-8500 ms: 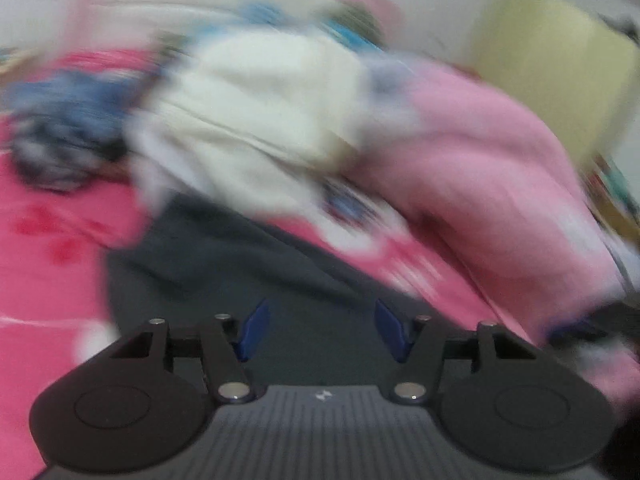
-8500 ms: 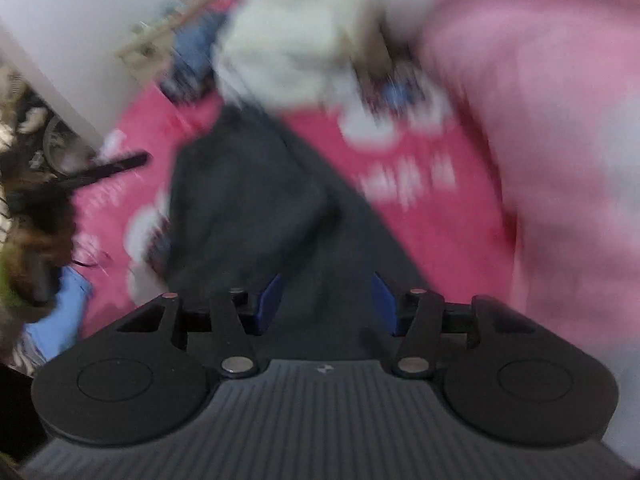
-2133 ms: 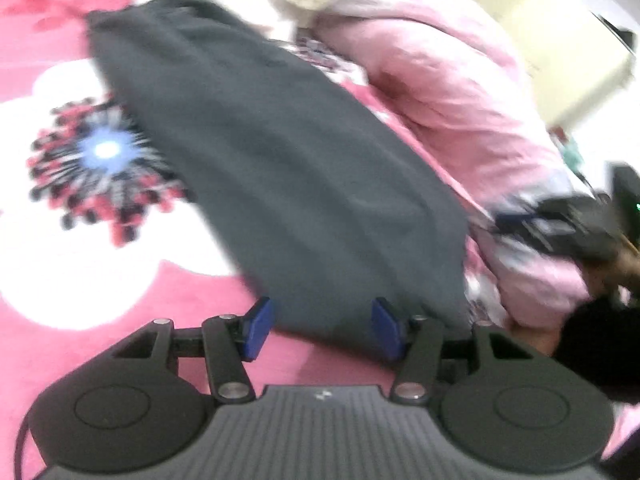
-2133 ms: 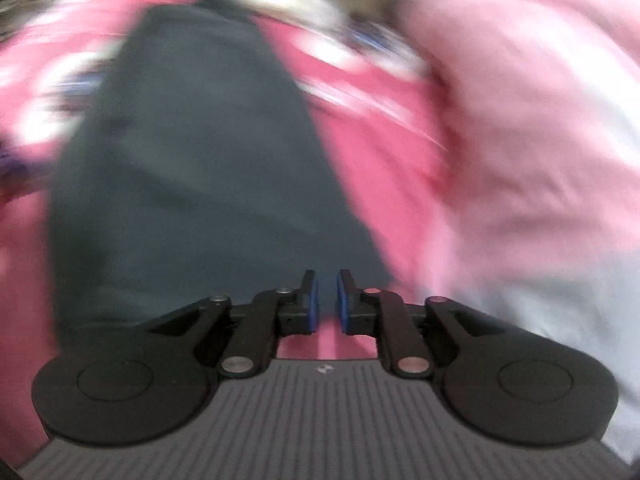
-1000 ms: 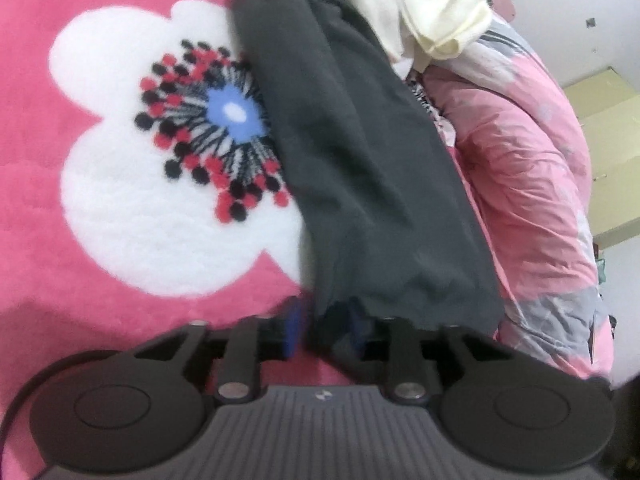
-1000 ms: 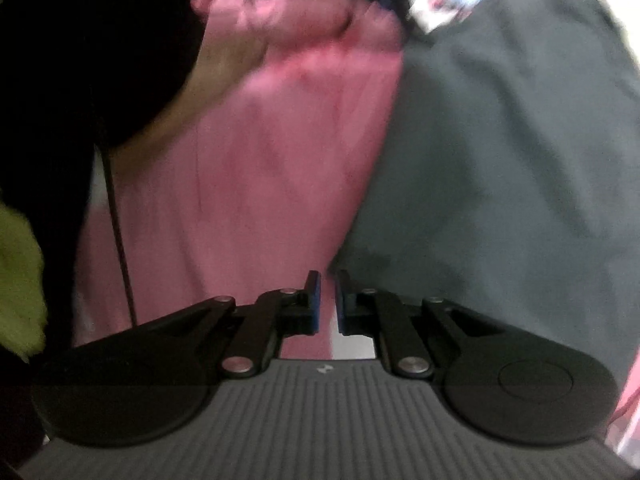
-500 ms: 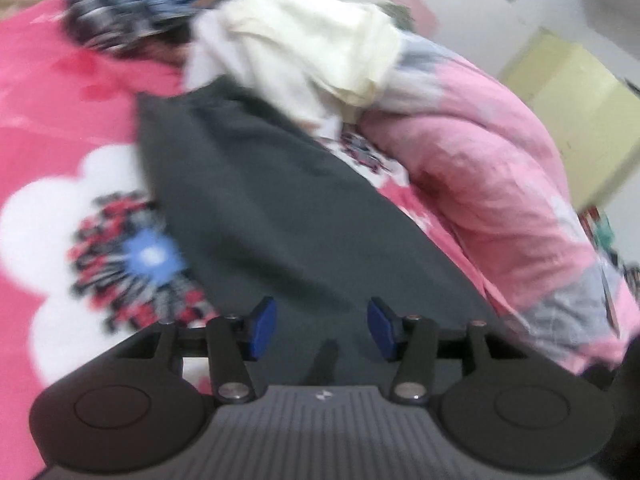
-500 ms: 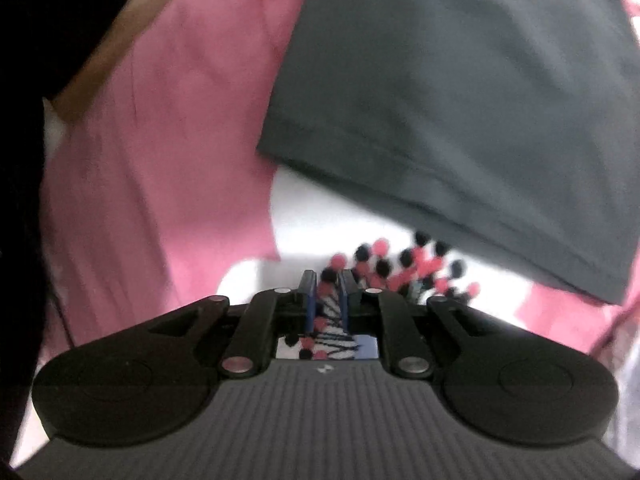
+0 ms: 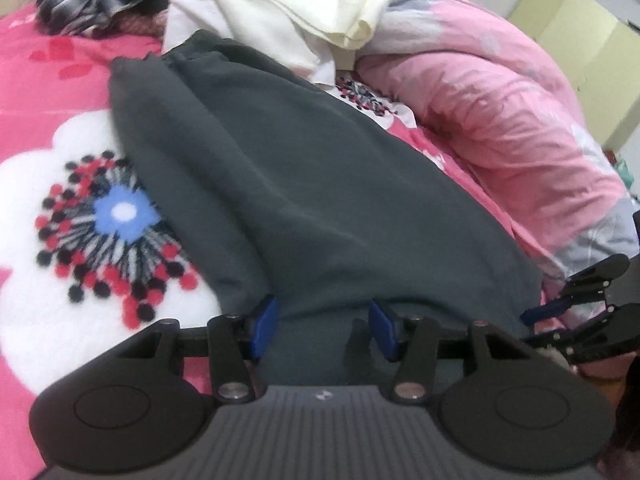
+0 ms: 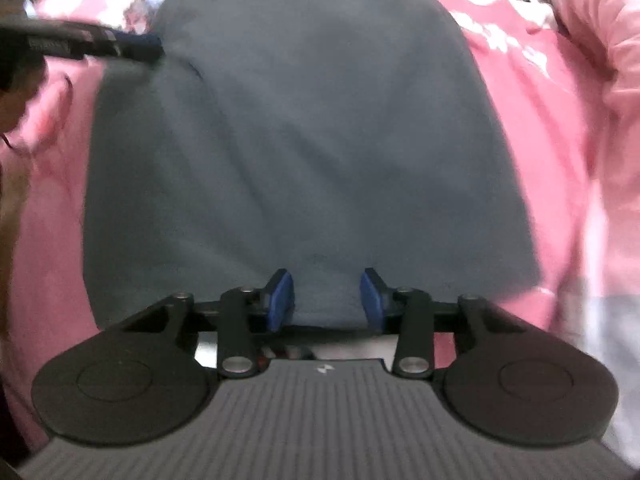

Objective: Fold clothes

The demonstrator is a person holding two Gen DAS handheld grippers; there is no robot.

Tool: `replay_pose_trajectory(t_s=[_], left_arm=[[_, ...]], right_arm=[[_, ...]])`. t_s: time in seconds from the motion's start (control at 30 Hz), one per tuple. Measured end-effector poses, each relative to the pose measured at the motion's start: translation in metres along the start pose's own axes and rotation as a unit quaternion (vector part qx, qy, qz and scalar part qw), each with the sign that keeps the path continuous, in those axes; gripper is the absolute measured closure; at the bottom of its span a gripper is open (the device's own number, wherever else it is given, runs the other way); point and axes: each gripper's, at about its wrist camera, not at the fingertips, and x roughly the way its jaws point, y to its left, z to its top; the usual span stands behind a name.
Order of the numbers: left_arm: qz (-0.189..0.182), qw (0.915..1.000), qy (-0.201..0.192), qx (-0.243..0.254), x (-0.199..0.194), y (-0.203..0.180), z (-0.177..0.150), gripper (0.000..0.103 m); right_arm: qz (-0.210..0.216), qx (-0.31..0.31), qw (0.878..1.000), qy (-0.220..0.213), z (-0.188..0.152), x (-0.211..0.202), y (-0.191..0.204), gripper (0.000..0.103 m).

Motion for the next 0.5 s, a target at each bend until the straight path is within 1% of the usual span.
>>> replay_pose_trajectory(t_s=[0.07,0.13,0.17,0.23,0.33,0.43,0.5], left_arm=[[0.0,0.9998,0.005,-0.021,-0.011,0.009,-0.002,0.051],[0.0,0.9988,0.005,-0.049,-0.024,0.021,-0.004,0.051],[0.002,0.9978,0.0,-0.066,-0.032,0.03,-0.005,0.049],[0.006,0.9949,-0.009,-0.1,-0.049,0.047,-0.008,0.049],[0.002,0.9889,-0.011,-0.148,-0.064,0.07,-0.01,0.05],[-0.022,0.9849,0.0,-0.172,-0.067,0.077,-0.008,0.05],[-0.044,0.9844,0.017,-0.169,-0.061,0.073,-0.005,0.05]], right_arm=[[-0.061,-0.02,0.998,0.012,0.002,-0.005,0.001,0.073],[-0.12,-0.041,0.992,0.019,0.003,-0.009,0.002,0.073],[-0.137,-0.043,0.989,0.018,0.002,-0.011,0.001,0.073],[-0.142,-0.031,0.989,0.007,-0.001,-0.021,-0.004,0.073],[-0.136,-0.025,0.99,-0.026,0.002,-0.032,-0.001,0.073],[-0.119,-0.066,0.988,-0.077,0.013,-0.043,0.023,0.072],[-0.091,-0.095,0.986,-0.102,0.017,-0.051,0.042,0.071]])
